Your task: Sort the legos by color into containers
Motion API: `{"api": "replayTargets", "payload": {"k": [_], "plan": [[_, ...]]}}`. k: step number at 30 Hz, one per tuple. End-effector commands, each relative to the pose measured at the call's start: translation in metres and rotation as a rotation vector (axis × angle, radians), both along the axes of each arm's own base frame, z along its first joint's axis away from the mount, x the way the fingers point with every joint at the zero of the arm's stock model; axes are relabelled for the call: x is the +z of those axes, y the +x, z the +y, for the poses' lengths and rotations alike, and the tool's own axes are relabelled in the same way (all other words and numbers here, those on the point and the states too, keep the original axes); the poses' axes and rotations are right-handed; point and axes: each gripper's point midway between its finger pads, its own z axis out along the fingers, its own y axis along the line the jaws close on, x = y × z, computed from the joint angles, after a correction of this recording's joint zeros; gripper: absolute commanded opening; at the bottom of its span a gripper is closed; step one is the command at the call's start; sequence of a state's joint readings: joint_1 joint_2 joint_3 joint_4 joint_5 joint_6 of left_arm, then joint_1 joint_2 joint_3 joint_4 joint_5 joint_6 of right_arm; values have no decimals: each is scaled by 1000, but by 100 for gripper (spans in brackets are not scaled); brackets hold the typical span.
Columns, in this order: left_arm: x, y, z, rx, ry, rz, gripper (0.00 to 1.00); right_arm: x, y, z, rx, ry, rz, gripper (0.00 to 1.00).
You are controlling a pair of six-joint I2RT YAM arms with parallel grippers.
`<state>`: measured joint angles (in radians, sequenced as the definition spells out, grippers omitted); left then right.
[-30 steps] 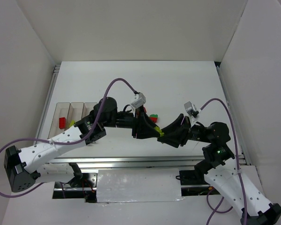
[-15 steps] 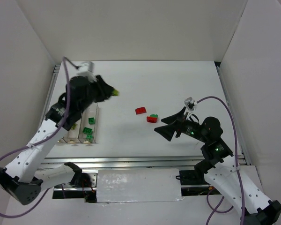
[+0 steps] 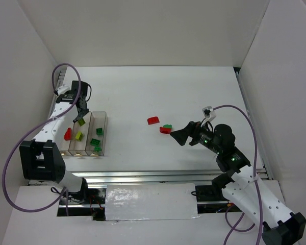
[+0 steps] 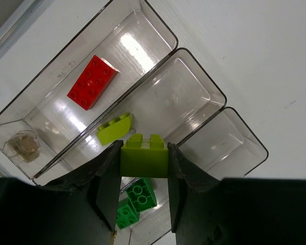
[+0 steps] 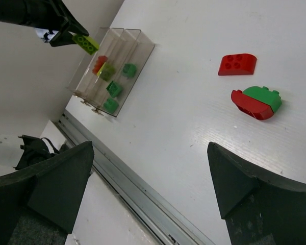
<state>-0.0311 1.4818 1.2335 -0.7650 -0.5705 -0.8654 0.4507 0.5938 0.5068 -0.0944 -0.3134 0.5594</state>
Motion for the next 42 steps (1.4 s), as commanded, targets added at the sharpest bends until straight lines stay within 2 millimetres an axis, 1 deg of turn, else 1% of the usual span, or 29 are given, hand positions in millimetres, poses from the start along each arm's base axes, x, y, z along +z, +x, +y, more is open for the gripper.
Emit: {"api": "replayTargets", "payload": {"k": [1, 4, 7, 8, 9, 11, 12, 16, 18, 19, 20, 21, 22, 23, 24, 25, 26, 27, 28, 29, 30, 32, 33, 35, 36, 38, 40, 41, 42], "plan": [[4, 3, 9, 71, 33, -12, 0, -5, 3, -1, -2, -16, -6, 100], [-9, 2, 10, 79, 34, 11, 6, -6, 3, 0, 0, -19, -6, 100], [-18, 0, 11, 97, 39, 38, 25, -5, 3, 1, 4, -14, -8, 100], [-19, 0, 11, 99, 40, 42, 35, -6, 4, 1, 6, -15, -3, 100], [-20, 1, 11, 100, 42, 46, 61, -5, 4, 2, 6, -14, -4, 100], [-23, 0, 11, 108, 36, 56, 81, -7, 5, 3, 9, -18, 6, 100], [-23, 0, 10, 108, 33, 59, 99, -7, 7, 2, 1, -20, 10, 100], [-9, -1, 7, 90, 21, 26, 100, -30, 25, -10, -133, -62, 131, 100], [14, -2, 0, 55, 52, -28, 100, -37, 39, -18, -212, -103, 192, 100], [28, -1, -5, 38, 74, -56, 99, -62, 44, -20, -236, -171, 285, 100], [39, -1, -24, -28, 94, -72, 100, -61, 51, -20, -258, -194, 304, 100], [55, -1, -32, -64, 117, -112, 100, -81, 60, -24, -305, -262, 354, 100], [67, 0, -44, -133, 132, -123, 99, -88, 64, -28, -337, -303, 371, 100], [72, 0, -68, -222, 133, -130, 99, -84, 73, -26, -355, -324, 366, 100], [81, -4, -80, -286, 129, -132, 100, -100, 77, -25, -373, -388, 406, 100], [84, -8, -96, -348, 128, -128, 99, -102, 79, -21, -370, -409, 412, 100], [85, -12, -103, -381, 131, -122, 100, -95, 87, -13, -368, -413, 403, 100], [88, -18, -107, -420, 140, -118, 100, -108, 89, -4, -352, -452, 431, 100], [88, -23, -118, -473, 134, -118, 100, -111, 92, -4, -376, -483, 441, 100], [88, -27, -122, -501, 127, -117, 100, -103, 101, 4, -385, -481, 428, 100], [89, -35, -123, -531, 118, -122, 99, -115, 106, 7, -398, -512, 454, 100], [86, -42, -136, -634, 71, -123, 99, -110, 117, 16, -411, -527, 441, 100], [85, -50, -140, -677, 50, -130, 99, -120, 120, 21, -400, -552, 456, 100], [86, -58, -153, -805, 21, -138, 100, -112, 131, 39, -340, -574, 401, 100], [86, -66, -151, -852, 31, -144, 100, -120, 134, 46, -315, -607, 398, 100], [85, -73, -151, -896, 36, -157, 100, -112, 145, 62, -242, -660, 332, 100], [80, -79, -143, -892, 64, -190, 99, -127, 152, 68, -210, -726, 338, 100], [78, -81, -138, -875, 76, -198, 100, -119, 162, 75, -188, -736, 304, 100], [71, -83, -133, -848, 82, -220, 100, -138, 162, 79, -151, -775, 339, 100]]}}
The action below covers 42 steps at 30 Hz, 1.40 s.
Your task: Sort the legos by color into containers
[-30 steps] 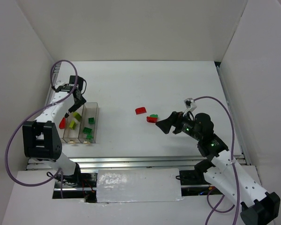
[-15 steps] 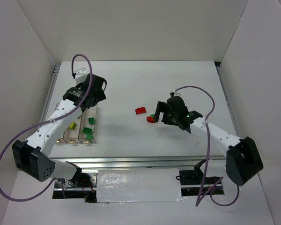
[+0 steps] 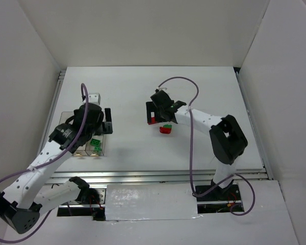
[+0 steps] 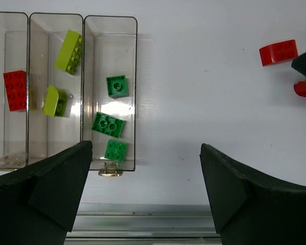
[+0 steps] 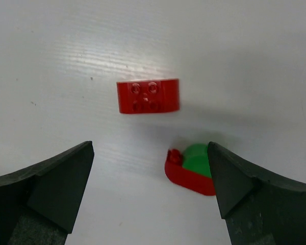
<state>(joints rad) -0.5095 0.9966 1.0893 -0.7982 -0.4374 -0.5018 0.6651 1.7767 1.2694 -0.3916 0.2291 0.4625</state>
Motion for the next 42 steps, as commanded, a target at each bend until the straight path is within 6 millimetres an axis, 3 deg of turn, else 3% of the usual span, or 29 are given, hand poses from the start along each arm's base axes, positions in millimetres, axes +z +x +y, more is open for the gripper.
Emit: {"api": "replayTargets", "payload": {"k": [1, 2, 4, 7, 14, 23, 28, 36, 40, 42], "plan": [[-4, -1, 4, -25, 0, -76, 99, -4, 17, 11, 102, -100, -1, 100], [-4, -3, 4, -29, -16, -90, 100, 4, 29, 18, 86, -93, -17, 100], [-3, -5, 4, -31, -19, -88, 99, -13, 34, 9, -6, -157, 31, 100], [0, -3, 7, -10, -17, -108, 100, -3, 45, 19, -173, -85, 32, 100], [-6, -3, 3, -33, -18, -81, 100, -10, 48, 32, -441, 30, 20, 100], [-3, -5, 0, -53, -37, -95, 99, -36, 31, 15, -664, -2, 75, 100], [0, -6, -1, -60, -44, -104, 99, -48, 30, 20, -680, 24, 87, 100], [-1, -6, -4, -74, -51, -102, 100, -50, 51, 34, -639, 45, 64, 99], [-1, -6, -4, -75, -50, -101, 99, -54, 53, 38, -624, 22, 82, 95], [0, -6, -3, -73, -52, -105, 99, -55, 54, 41, -606, 33, 90, 88]]}}
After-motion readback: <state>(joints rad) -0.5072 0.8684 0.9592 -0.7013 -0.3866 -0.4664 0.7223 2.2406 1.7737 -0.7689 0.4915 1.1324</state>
